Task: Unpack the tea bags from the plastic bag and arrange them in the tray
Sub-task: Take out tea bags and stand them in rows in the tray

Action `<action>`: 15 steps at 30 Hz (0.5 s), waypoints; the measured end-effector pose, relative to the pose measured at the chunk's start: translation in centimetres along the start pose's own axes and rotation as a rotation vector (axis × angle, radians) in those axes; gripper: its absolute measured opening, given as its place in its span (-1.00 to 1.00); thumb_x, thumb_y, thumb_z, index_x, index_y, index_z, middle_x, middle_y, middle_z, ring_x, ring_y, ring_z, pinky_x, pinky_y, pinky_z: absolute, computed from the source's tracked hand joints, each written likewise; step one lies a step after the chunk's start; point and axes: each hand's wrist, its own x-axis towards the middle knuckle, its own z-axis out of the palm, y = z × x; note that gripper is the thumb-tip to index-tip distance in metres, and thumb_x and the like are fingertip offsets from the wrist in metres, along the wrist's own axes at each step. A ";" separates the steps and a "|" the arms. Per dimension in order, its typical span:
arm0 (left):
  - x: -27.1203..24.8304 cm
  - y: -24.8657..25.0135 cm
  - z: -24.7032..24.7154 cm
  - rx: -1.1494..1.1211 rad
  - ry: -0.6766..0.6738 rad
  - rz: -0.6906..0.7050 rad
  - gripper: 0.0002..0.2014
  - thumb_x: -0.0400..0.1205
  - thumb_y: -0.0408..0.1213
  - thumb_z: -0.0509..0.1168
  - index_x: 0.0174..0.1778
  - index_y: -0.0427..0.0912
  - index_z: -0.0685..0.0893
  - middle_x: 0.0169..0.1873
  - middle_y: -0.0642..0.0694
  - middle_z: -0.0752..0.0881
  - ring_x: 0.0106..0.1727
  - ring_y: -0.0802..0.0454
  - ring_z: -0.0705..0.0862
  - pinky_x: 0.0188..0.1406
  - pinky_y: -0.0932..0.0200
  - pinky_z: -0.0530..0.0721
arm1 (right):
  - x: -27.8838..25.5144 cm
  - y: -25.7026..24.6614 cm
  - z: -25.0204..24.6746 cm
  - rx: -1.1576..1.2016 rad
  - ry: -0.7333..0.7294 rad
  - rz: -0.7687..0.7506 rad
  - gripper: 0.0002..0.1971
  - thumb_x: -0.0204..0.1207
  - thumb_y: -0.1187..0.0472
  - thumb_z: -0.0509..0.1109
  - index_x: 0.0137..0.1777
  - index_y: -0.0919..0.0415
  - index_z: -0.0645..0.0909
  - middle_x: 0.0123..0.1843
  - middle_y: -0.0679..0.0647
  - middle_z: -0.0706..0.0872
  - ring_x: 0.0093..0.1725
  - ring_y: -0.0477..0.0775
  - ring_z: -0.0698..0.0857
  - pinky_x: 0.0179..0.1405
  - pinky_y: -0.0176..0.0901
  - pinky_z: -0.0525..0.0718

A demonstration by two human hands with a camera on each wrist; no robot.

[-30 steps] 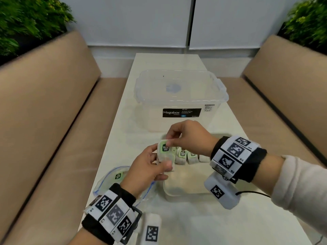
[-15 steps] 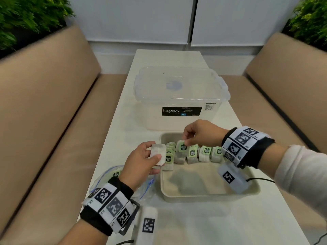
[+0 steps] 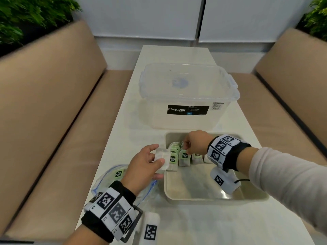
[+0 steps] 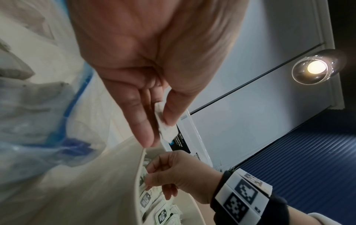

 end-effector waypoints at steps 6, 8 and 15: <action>0.2 -0.1 0.0 -0.009 -0.004 -0.005 -0.61 0.62 -0.44 0.26 0.32 0.00 0.44 0.01 -0.09 0.75 -0.06 0.08 0.73 -0.27 0.12 0.78 | -1.0 0.6 -0.4 0.036 -0.031 -0.051 -0.87 0.41 0.24 0.46 -0.05 0.14 0.72 -0.17 -0.03 0.71 -0.20 -0.04 0.62 -0.27 -0.30 0.54; 0.3 -0.1 0.0 -0.010 -0.003 -0.003 -0.62 0.63 -0.44 0.25 0.32 -0.01 0.44 0.02 -0.10 0.75 -0.04 0.06 0.73 -0.25 0.09 0.78 | -1.5 0.4 -0.2 0.036 -0.227 -0.106 -0.80 0.45 0.31 0.40 0.03 0.12 0.74 -0.21 -0.05 0.69 -0.38 -0.10 0.57 -0.39 -0.38 0.51; 0.4 -0.2 -0.1 0.014 0.005 0.004 -0.59 0.64 -0.47 0.22 0.37 -0.03 0.43 -0.04 -0.13 0.72 -0.13 0.06 0.70 -0.29 0.16 0.76 | -0.2 -0.6 1.7 -0.084 -0.538 -0.164 -0.52 0.52 0.46 0.23 0.41 0.09 0.54 0.17 0.01 0.72 -0.37 -0.01 0.61 -0.47 -0.45 0.55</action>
